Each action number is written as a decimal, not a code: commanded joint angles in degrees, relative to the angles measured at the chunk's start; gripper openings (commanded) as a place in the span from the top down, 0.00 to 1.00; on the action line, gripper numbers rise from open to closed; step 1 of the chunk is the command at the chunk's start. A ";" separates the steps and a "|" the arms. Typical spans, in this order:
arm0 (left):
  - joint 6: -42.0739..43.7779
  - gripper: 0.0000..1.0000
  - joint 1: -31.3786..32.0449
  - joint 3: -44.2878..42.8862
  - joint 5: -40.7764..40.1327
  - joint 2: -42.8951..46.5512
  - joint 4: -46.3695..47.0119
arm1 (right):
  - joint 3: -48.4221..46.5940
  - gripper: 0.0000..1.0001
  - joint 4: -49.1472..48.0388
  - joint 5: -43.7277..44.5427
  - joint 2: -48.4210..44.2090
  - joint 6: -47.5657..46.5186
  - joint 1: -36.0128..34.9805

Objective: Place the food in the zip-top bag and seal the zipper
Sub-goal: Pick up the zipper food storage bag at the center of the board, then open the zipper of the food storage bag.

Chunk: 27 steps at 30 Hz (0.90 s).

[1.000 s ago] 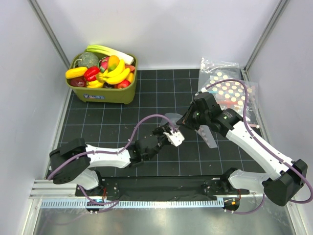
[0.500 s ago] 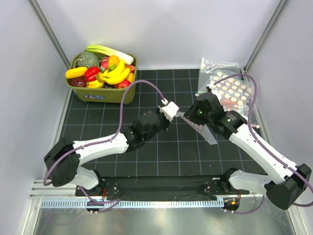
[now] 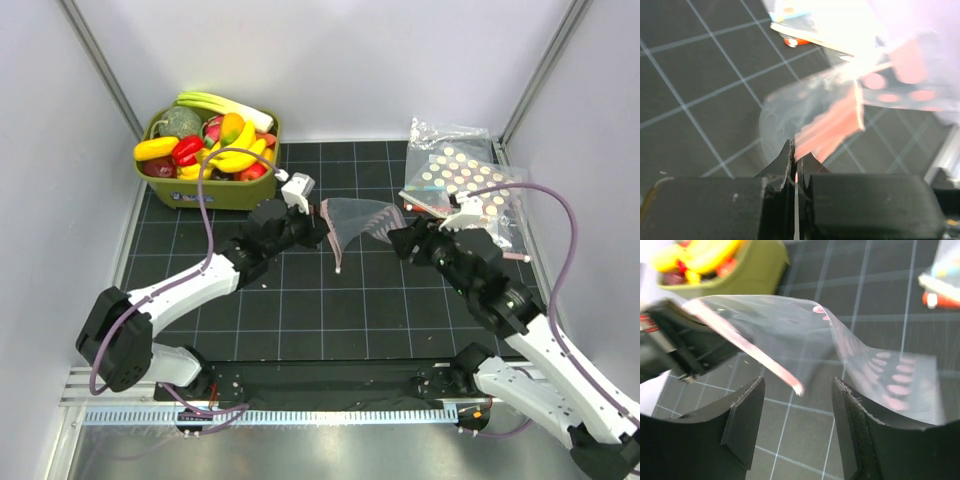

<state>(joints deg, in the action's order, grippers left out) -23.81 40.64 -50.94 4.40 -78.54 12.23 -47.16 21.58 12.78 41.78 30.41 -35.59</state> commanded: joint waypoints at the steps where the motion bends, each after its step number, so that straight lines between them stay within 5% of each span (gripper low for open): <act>1: -9.66 1.00 -3.54 1.63 8.58 2.08 3.41 | 1.71 0.37 -9.79 -3.53 -4.85 -7.47 -0.18; 5: -14.33 1.00 -6.10 2.77 12.20 0.33 5.70 | 5.67 0.33 -19.02 -23.62 -2.69 -8.79 -0.18; 12: -14.86 1.00 -6.98 3.13 12.03 -0.38 5.88 | 2.60 0.34 -21.23 -32.36 13.65 -8.88 -0.27; 27: -14.07 1.00 -6.98 2.42 12.21 -1.26 3.86 | -1.01 0.50 -20.44 -13.05 24.40 -15.64 -8.43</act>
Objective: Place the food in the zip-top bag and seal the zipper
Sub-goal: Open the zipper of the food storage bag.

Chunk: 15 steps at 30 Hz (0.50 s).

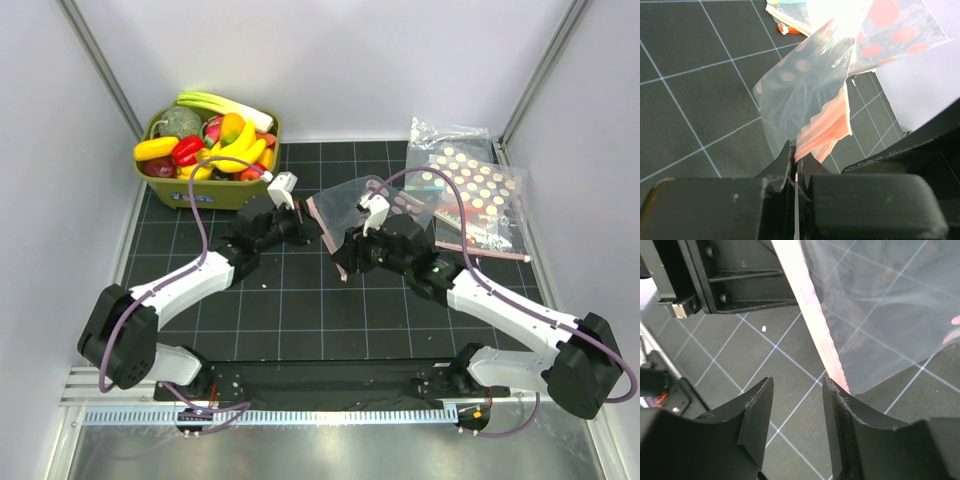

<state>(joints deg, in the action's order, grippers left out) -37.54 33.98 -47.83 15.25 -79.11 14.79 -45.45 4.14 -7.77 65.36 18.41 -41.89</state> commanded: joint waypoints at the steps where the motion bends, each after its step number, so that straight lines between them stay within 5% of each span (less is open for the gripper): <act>1: -0.25 1.00 -0.31 -0.77 1.37 -0.69 1.21 | -2.89 0.51 -3.09 9.42 1.43 -4.08 -2.49; 15: 0.27 1.00 -0.31 -0.77 1.10 -1.04 0.68 | -1.93 0.62 -10.19 23.32 5.04 -8.74 -9.26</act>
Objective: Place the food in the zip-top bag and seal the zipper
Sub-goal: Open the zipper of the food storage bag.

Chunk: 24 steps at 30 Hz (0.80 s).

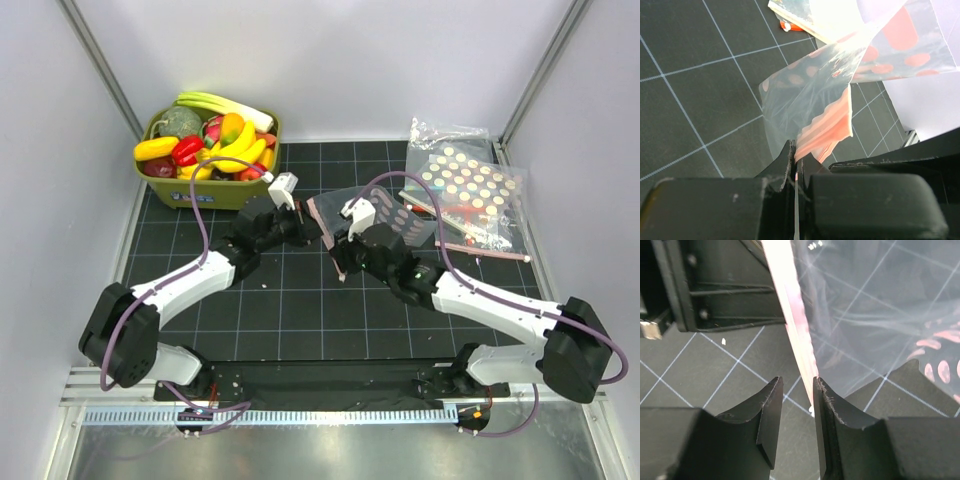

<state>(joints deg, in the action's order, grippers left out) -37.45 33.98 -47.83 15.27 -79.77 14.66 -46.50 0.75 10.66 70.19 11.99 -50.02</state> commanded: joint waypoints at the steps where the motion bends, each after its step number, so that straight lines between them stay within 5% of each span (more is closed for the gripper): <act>1: 0.19 1.00 -0.31 -0.77 1.08 -0.39 0.73 | -0.52 0.61 -7.43 5.42 0.21 -2.41 -1.39; 14: 0.27 1.00 -0.31 -0.95 1.43 -0.83 0.46 | -3.59 0.55 -8.23 13.23 8.64 -4.69 -3.24; 17: 0.45 1.00 -0.31 -0.95 1.17 -0.74 0.11 | -3.60 0.60 -8.31 17.98 8.65 -4.52 -3.59; 24: 1.33 1.00 -0.31 -1.12 0.38 -0.65 -1.03 | -3.24 0.91 -6.73 25.29 6.54 -4.25 -3.59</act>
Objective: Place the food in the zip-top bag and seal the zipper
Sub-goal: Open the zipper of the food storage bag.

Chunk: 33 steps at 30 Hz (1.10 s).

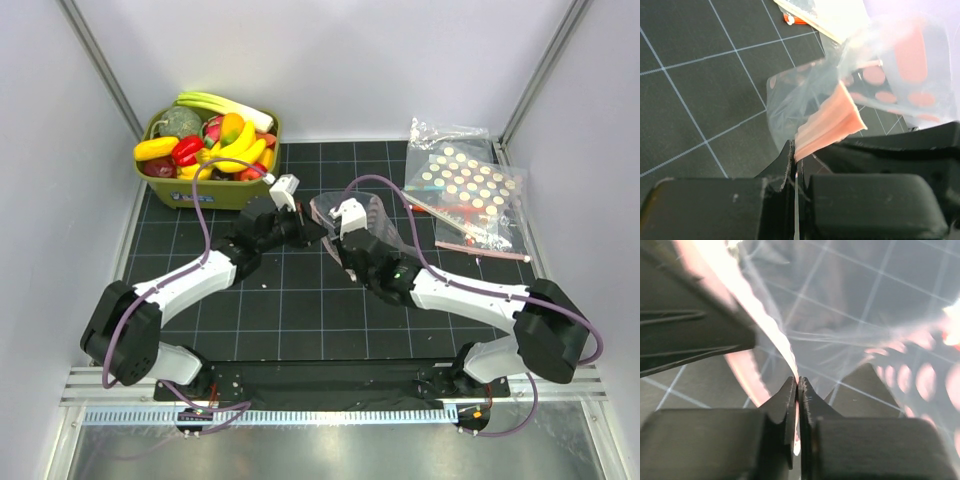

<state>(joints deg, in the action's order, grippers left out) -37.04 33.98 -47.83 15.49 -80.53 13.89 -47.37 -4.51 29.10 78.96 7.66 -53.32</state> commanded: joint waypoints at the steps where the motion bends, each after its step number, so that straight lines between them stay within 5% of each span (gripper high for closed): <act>1: 1.00 1.00 -0.31 -1.12 0.07 0.02 -0.35 | -2.55 0.94 -1.03 7.19 -2.32 0.33 -0.29; 17: 0.21 1.00 -0.23 -2.26 2.71 -1.82 -0.62 | -4.39 0.86 -3.57 4.55 2.07 -1.07 -0.64; 23: 0.21 1.00 -0.23 -2.35 3.23 -1.12 -0.88 | -7.37 0.75 -0.50 5.08 4.45 -2.74 -0.64; 28: 0.65 1.00 -0.23 -2.35 2.97 -0.33 -1.58 | -6.42 0.54 -3.29 8.16 3.57 -6.07 -0.64; 30: 0.91 1.00 -0.23 -2.44 2.71 -0.06 -2.02 | -5.89 0.57 -3.92 5.98 3.83 -6.78 -0.64; 33: 1.26 1.00 -0.23 -2.70 2.53 0.02 -2.55 | -6.59 0.83 -3.22 5.18 4.36 -4.51 -0.64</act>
<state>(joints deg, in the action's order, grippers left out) -36.97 33.98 -48.16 17.10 -82.61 11.77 -52.29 -4.69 34.04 83.99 2.37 -53.58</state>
